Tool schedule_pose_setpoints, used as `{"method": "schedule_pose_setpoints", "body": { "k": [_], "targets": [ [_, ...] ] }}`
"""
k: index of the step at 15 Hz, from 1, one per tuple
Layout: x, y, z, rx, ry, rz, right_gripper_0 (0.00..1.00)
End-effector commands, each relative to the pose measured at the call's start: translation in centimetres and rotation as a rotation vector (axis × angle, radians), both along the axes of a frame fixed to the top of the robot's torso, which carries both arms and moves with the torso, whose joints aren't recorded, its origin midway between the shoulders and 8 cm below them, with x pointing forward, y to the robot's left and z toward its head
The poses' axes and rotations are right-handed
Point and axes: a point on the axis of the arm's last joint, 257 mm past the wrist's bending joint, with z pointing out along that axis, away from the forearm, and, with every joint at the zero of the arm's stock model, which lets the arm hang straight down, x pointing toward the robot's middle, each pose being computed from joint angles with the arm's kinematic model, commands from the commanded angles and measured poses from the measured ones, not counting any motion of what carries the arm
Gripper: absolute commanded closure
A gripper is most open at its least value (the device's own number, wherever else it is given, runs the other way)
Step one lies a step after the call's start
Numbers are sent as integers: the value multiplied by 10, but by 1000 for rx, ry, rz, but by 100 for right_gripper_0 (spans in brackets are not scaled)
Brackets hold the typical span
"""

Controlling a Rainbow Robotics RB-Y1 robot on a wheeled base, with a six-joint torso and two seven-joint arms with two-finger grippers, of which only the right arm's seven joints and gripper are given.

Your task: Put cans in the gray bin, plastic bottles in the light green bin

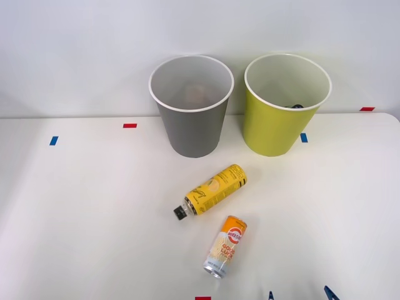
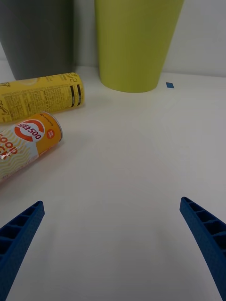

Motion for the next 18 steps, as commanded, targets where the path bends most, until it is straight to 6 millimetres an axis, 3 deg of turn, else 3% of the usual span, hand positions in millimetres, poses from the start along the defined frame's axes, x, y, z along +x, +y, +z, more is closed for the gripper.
{"method": "schedule_pose_setpoints", "body": {
  "k": [1, 18],
  "targets": [
    [0, 0, 0, 0, 0, 0, 0],
    [0, 0, 0, 0, 0, 0, 0]
  ]
}}
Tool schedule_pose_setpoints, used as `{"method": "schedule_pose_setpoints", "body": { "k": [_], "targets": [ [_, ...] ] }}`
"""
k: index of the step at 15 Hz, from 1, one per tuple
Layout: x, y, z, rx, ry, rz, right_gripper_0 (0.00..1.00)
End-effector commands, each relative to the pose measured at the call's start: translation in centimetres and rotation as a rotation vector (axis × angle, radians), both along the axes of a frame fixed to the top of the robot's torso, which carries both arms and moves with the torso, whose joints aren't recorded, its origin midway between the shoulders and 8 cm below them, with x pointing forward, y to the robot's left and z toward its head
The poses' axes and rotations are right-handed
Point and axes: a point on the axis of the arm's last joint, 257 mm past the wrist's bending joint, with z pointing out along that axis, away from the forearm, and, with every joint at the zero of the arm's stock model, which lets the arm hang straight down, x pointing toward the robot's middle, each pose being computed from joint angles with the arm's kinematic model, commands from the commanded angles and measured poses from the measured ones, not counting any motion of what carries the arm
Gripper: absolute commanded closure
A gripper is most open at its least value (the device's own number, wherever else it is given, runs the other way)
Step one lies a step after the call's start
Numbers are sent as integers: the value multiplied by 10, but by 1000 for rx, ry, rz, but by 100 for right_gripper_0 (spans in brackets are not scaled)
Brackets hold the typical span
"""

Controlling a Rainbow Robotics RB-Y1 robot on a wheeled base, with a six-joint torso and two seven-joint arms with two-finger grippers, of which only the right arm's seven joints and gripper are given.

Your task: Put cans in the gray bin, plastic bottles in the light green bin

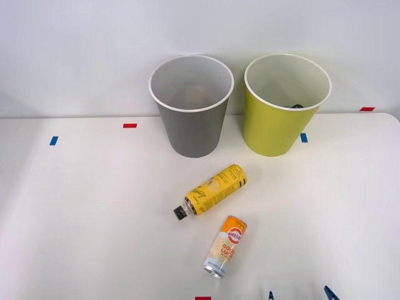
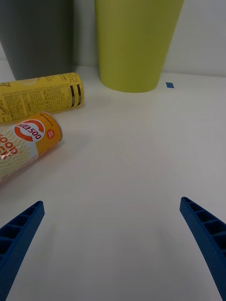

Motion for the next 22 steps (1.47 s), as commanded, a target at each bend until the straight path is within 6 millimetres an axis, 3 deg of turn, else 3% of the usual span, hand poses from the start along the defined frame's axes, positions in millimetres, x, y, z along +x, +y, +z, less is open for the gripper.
{"method": "schedule_pose_setpoints", "body": {
  "k": [1, 22],
  "targets": [
    [0, 0, 0, 0, 0, 0, 0],
    [0, 0, 0, 0, 0, 0, 0]
  ]
}}
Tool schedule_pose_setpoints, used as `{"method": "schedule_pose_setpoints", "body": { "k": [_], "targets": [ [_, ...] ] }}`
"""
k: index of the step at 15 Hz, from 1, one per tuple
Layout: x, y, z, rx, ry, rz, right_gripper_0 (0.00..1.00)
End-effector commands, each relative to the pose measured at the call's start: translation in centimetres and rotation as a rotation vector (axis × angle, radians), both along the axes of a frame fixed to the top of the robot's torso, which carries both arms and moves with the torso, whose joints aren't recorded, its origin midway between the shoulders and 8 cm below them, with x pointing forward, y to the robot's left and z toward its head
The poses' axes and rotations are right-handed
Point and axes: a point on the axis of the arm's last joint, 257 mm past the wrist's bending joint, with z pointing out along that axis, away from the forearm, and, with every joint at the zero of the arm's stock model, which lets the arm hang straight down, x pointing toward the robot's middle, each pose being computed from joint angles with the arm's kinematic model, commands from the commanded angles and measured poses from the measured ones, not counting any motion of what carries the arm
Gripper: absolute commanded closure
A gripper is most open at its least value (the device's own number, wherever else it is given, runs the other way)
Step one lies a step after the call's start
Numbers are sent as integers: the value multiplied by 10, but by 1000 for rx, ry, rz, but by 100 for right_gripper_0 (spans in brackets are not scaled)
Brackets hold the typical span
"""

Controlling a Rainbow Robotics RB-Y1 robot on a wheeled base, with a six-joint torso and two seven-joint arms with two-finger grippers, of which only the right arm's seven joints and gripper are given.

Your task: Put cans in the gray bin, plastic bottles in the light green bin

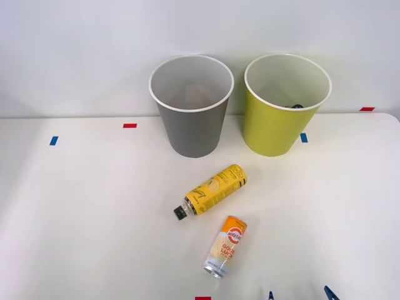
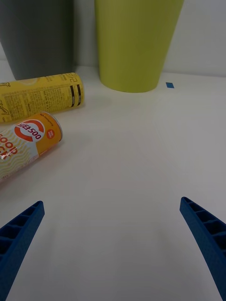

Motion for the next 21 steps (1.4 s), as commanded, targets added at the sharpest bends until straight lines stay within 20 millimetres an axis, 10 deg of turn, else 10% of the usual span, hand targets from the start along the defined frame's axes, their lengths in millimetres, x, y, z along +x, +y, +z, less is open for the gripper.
{"method": "schedule_pose_setpoints", "body": {
  "k": [1, 21],
  "targets": [
    [0, 0, 0, 0, 0, 0, 0],
    [8, -2, -3, -37, -12, 11, 0]
  ]
}}
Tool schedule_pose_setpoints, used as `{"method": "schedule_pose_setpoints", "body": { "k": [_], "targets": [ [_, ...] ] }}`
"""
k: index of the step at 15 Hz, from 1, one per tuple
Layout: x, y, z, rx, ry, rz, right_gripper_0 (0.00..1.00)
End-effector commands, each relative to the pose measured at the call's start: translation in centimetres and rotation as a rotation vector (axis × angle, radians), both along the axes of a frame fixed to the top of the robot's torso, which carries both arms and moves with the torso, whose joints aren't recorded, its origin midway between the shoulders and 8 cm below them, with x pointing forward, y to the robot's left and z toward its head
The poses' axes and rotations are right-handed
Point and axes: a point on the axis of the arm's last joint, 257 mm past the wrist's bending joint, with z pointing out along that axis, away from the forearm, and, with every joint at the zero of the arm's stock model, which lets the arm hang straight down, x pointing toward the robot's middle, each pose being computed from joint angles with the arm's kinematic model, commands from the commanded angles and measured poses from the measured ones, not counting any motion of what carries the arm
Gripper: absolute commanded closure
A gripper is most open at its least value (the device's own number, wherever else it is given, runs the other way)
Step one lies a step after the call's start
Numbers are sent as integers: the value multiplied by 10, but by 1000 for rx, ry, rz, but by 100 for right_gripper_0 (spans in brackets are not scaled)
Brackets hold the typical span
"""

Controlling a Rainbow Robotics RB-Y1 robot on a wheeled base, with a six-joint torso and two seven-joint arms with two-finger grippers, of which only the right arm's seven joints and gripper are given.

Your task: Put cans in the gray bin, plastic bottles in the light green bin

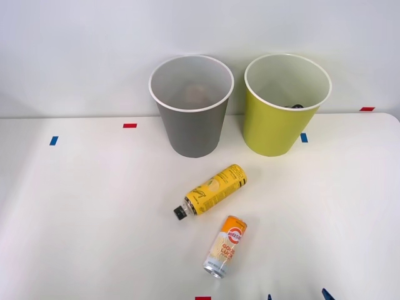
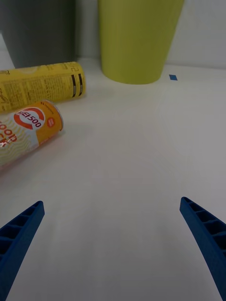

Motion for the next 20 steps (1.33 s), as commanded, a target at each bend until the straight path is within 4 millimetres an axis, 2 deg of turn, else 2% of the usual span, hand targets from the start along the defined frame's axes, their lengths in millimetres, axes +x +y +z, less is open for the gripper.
{"method": "schedule_pose_setpoints", "body": {
  "k": [1, 4, 7, 13, 15, 17, 20],
  "targets": [
    [10, -2, 16, -15, -40, -2, 0],
    [23, -5, 18, 12, 24, -16, 0],
    [40, -3, 29, 129, 128, -43, 0],
    [52, 10, 68, 371, 272, -7, 0],
    [55, 9, 77, 382, 278, 32, 0],
    [55, 0, 76, 346, 290, 73, 0],
    [52, 8, 69, 396, 359, 125, 0]
  ]
}}
